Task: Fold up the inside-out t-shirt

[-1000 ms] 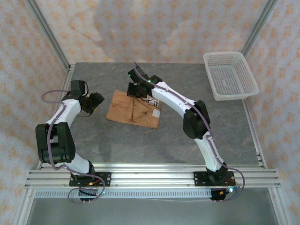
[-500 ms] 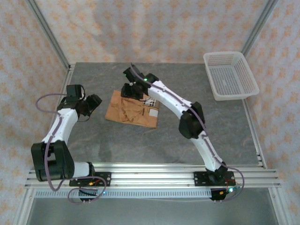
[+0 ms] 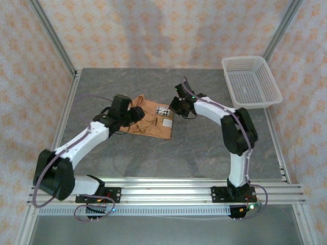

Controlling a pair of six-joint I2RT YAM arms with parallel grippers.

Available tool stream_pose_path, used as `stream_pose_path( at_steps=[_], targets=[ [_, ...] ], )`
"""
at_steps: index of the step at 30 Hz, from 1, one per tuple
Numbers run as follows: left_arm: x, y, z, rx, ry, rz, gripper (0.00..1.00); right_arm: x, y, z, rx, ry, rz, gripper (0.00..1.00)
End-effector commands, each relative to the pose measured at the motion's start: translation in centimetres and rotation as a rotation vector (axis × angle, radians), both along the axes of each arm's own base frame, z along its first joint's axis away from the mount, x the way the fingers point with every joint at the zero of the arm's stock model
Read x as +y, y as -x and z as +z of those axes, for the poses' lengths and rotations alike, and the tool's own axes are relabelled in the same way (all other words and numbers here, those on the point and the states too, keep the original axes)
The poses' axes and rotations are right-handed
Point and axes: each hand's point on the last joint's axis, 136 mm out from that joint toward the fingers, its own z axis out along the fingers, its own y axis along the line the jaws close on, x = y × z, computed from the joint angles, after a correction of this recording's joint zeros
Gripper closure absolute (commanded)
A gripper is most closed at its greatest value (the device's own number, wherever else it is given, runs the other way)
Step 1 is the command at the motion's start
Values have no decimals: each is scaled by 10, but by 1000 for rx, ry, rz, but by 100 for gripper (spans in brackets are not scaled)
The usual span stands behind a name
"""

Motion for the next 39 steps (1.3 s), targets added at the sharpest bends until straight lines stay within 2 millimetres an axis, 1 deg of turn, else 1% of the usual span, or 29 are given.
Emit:
stream_pose_path(
  at_steps=[1,4,6,7,8,11,12,14,16,18,20,22,24,26,27,28,30,31,32,34,36,38,39],
  targets=[
    [-33,-21,6,-45,20,20,56,21,-19,-12,-14,-70,6,99],
    [-68,-26,-6,-21,31,-22,56,10,-16,-38,52,-16,-27,99],
    [-85,-29,-18,3,36,-37,56,1,-11,-49,80,16,-44,99],
    [-88,-30,-26,19,34,-35,57,-4,-8,-53,92,30,-55,99],
    [-87,-31,-36,39,26,-22,57,-8,-6,-56,103,38,-60,99],
    [-73,-33,-62,81,-28,23,57,-14,1,-64,132,64,-65,99],
    [-66,-34,-70,98,-39,39,57,-16,2,-65,137,68,-68,100],
    [-43,-34,-90,138,-61,85,58,-17,5,-70,146,75,-66,100],
    [-12,-33,-107,177,-72,143,60,-18,6,-71,147,81,-60,100],
    [25,-27,-112,200,-75,208,60,-18,7,-72,150,88,-51,100],
    [56,-19,-105,200,-84,262,60,-18,7,-73,153,90,-43,100],
    [86,-6,-92,194,-129,310,60,-17,8,-73,153,89,-32,100],
    [117,10,-73,188,-202,363,60,-16,8,-70,149,89,-20,100],
    [140,24,-51,151,-266,424,59,-13,6,-66,141,83,-7,100],
    [147,28,-38,119,-286,450,59,-12,5,-65,140,83,-1,100],
    [150,29,-29,87,-282,463,59,-11,4,-63,136,80,6,100],
    [144,26,-13,30,-239,465,60,-7,4,-60,130,74,19,100],
    [138,22,-7,8,-225,451,60,-5,3,-60,128,74,22,100],
    [126,17,0,-11,-219,423,60,-5,3,-59,127,71,24,100],
    [98,4,7,-21,-222,345,60,-3,2,-60,128,67,27,100],
    [56,-16,9,-24,-202,225,59,-1,2,-61,129,59,28,100],
    [16,-34,-1,13,-186,121,60,-1,2,-62,130,54,23,100],
    [-3,-45,-9,36,-167,78,59,0,2,-63,131,49,22,100]
  ],
)
